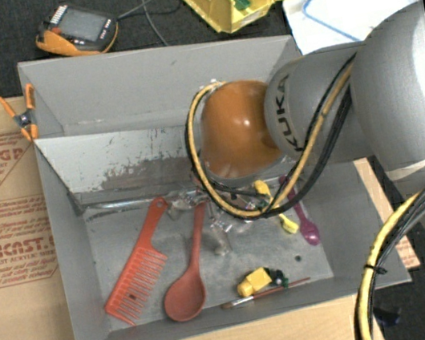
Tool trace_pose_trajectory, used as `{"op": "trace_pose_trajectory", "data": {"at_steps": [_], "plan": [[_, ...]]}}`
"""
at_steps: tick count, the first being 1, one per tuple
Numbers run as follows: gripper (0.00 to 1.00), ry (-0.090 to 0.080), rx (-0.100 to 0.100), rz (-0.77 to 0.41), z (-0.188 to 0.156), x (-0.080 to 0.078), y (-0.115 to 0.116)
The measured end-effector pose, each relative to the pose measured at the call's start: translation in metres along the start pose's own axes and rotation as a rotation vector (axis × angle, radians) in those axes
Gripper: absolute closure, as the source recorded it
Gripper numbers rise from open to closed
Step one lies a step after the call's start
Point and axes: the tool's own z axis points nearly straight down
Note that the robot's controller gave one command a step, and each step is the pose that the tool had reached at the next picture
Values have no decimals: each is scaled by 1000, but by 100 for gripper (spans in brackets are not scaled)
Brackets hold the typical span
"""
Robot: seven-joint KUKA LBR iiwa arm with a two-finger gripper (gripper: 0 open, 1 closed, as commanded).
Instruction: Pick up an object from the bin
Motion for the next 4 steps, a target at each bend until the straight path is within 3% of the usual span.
{"op": "trace_pose_trajectory", "data": {"at_steps": [1,2,4], "plan": [[0,10,-7,127,0,-7,17],[100,-4,-1,16,-1,-2,2],[100,1,-3,16,-17,-1,3]]}}
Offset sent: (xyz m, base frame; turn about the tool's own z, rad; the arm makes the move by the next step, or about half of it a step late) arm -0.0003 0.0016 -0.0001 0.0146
